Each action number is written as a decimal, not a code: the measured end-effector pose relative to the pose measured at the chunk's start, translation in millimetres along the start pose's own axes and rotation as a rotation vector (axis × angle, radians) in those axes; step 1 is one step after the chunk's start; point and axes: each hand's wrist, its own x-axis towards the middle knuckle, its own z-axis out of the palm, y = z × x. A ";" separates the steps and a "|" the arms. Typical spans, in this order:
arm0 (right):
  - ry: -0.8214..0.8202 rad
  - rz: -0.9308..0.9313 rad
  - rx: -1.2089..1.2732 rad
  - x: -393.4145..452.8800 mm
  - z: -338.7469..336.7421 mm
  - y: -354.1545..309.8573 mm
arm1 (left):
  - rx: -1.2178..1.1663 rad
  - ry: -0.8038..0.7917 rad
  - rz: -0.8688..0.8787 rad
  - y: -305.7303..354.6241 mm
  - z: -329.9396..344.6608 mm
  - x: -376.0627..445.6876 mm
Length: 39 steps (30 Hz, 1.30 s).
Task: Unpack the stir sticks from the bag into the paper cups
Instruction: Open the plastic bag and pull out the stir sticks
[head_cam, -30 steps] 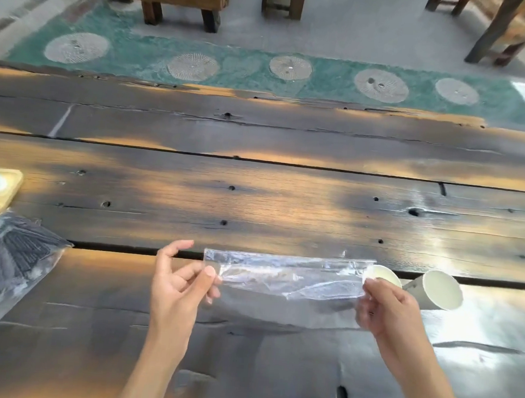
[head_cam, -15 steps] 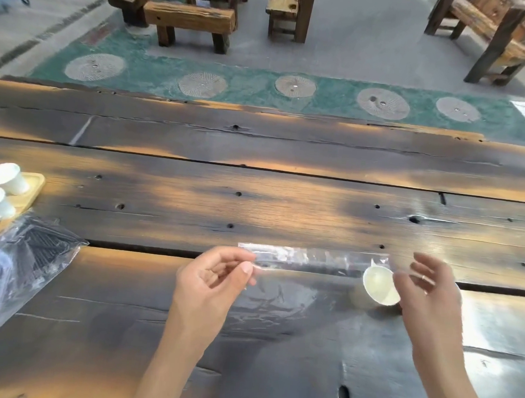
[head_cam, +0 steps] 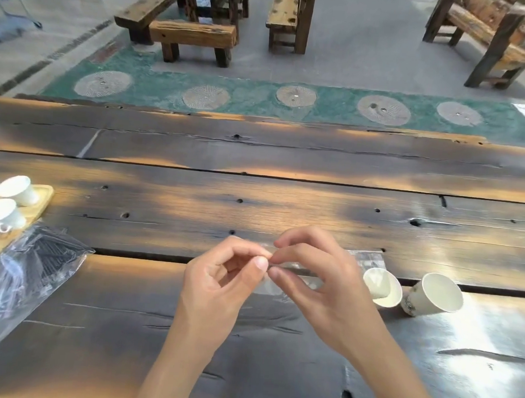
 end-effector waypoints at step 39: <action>0.034 0.365 0.340 5.6 -5.4 -6.7 | -0.066 -0.189 -0.110 -14.4 -16.4 -5.4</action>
